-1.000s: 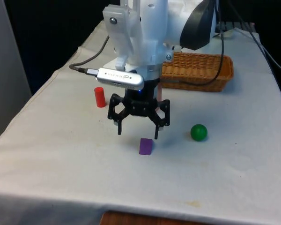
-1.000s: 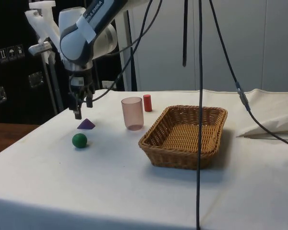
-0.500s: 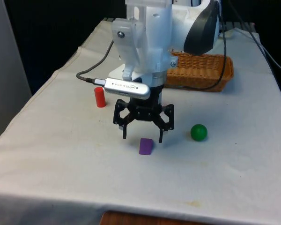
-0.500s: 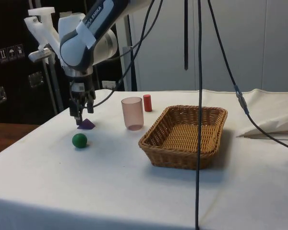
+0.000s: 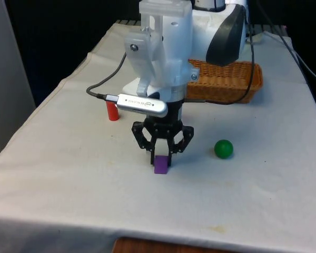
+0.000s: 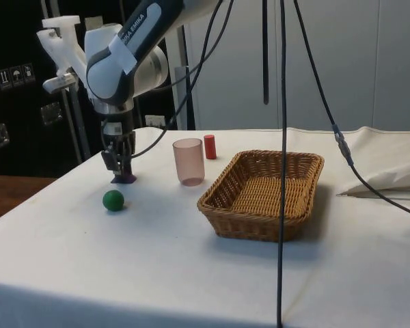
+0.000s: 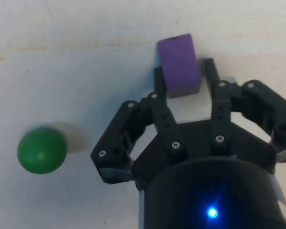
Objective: Pick up the triangular block and place it into the basket.
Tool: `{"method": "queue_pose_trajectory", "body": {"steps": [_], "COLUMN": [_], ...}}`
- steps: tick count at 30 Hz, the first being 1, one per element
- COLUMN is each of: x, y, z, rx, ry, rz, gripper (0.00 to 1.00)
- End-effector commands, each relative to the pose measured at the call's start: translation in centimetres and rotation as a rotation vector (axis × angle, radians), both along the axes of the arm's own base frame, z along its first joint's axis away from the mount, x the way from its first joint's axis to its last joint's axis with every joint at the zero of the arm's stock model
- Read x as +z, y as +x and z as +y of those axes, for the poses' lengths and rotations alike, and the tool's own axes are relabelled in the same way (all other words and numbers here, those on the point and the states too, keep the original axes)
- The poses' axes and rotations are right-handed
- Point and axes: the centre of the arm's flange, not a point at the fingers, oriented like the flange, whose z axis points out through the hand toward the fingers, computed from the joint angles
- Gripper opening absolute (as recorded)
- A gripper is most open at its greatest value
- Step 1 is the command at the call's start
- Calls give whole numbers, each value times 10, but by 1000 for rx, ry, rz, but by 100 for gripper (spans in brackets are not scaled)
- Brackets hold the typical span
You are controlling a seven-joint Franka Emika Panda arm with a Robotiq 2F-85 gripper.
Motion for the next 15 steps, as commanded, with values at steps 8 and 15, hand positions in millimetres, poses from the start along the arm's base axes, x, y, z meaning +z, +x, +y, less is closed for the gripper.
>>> {"method": "queue_pose_trajectory", "body": {"steps": [8, 15], "x": [-1, 6], "y": [1, 2], "z": [0, -1], "rx": [4, 1], "ry": [7, -1], "rz": [-7, -8], "gripper": [33, 33]}}
